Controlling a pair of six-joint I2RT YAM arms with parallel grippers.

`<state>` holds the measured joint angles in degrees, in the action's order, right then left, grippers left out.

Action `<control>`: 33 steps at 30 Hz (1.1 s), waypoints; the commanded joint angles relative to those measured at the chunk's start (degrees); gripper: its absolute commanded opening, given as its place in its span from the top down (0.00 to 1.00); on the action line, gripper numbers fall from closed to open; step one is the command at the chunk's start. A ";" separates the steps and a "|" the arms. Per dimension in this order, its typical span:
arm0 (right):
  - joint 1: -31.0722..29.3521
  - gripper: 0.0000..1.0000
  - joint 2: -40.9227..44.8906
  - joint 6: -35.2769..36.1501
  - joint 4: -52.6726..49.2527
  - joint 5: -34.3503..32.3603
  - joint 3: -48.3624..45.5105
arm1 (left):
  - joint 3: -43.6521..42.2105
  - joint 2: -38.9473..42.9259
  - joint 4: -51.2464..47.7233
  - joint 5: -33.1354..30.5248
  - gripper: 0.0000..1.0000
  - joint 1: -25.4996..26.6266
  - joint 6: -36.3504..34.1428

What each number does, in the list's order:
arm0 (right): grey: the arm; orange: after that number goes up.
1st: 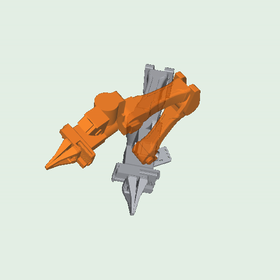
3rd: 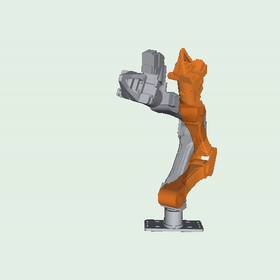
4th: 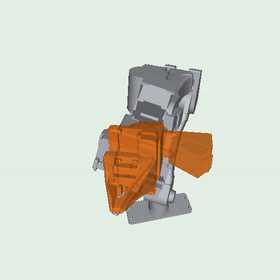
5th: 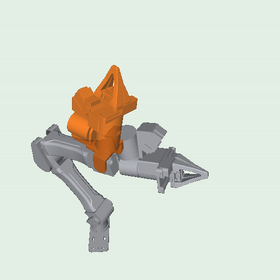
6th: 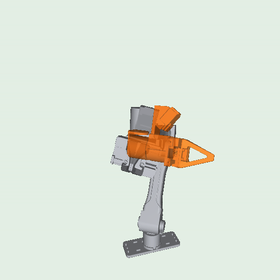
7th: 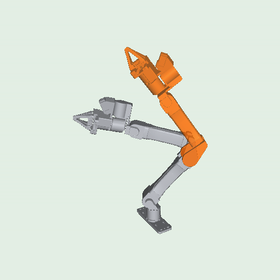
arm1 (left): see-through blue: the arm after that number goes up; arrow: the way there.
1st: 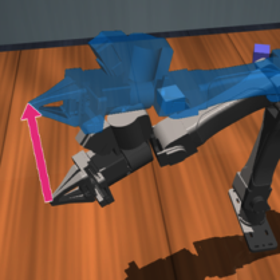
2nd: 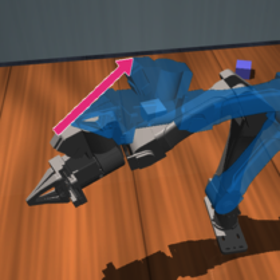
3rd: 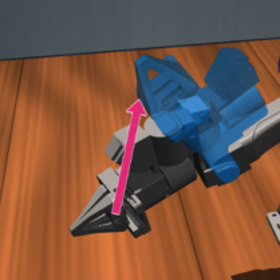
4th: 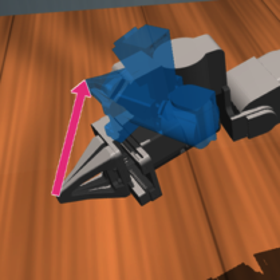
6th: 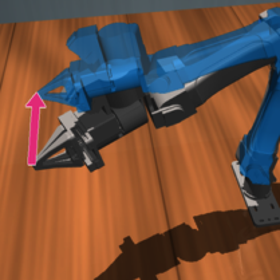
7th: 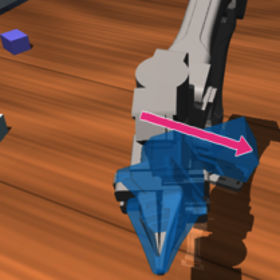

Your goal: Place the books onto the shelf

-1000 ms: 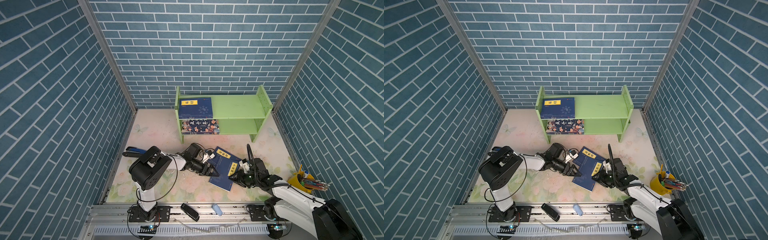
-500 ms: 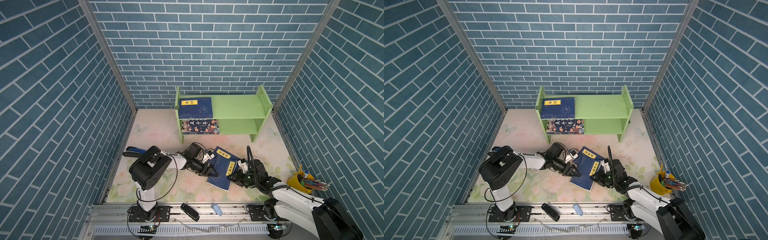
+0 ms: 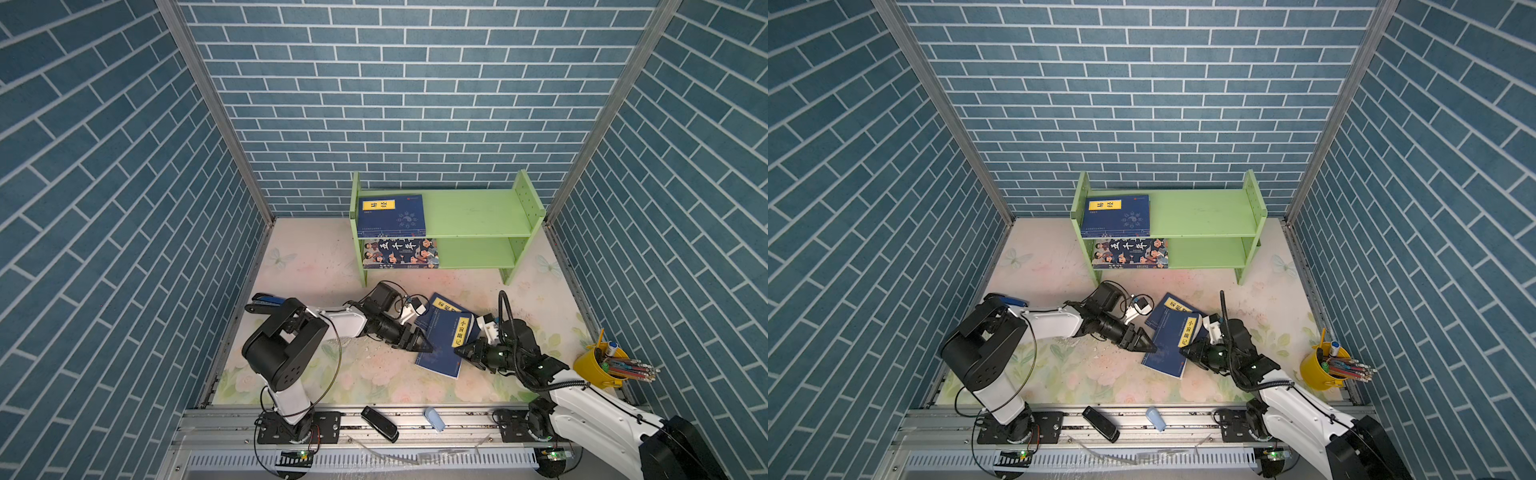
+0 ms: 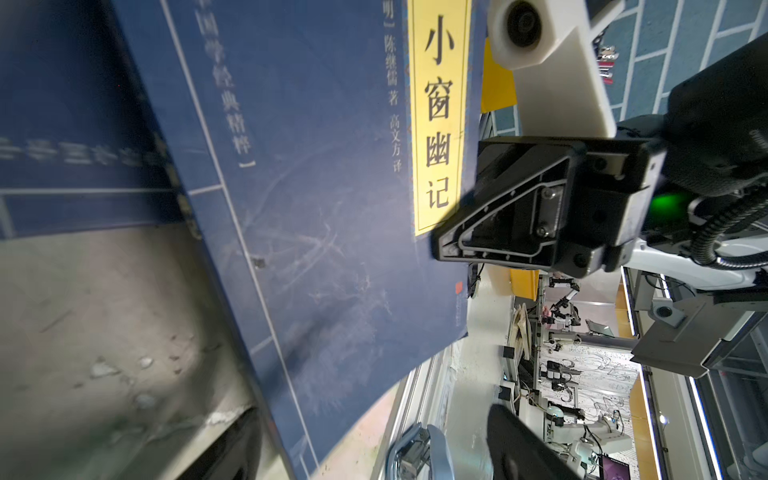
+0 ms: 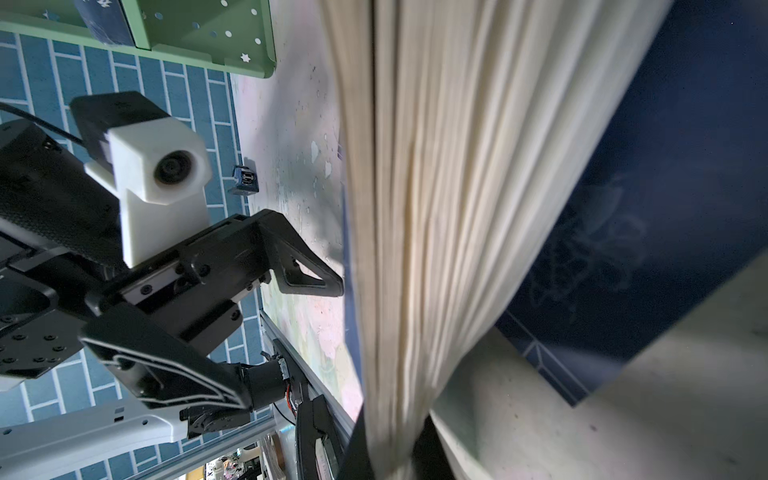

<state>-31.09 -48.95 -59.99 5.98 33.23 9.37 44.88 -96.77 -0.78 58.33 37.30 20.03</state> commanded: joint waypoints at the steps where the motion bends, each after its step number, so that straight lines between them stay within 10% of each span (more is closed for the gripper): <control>1: -0.17 1.00 2.13 1.72 -1.79 1.71 3.12 | 0.20 4.51 -6.20 0.80 0.11 -2.53 -6.42; 7: -0.09 1.00 6.66 7.56 -11.70 5.53 9.11 | 1.50 13.63 -16.55 -5.63 0.09 -6.26 -17.88; 24: -0.15 1.00 2.19 19.61 -22.11 17.43 25.86 | 1.92 14.93 2.93 10.76 0.08 -11.02 5.70; 33: -0.19 1.00 -2.61 22.69 -23.84 19.66 30.07 | 6.09 11.68 6.15 13.22 0.37 -9.25 12.44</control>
<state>-31.09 -51.05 -41.47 -17.19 50.39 36.95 49.45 -85.25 3.18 69.54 27.51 30.24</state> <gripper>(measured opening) 0.125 0.644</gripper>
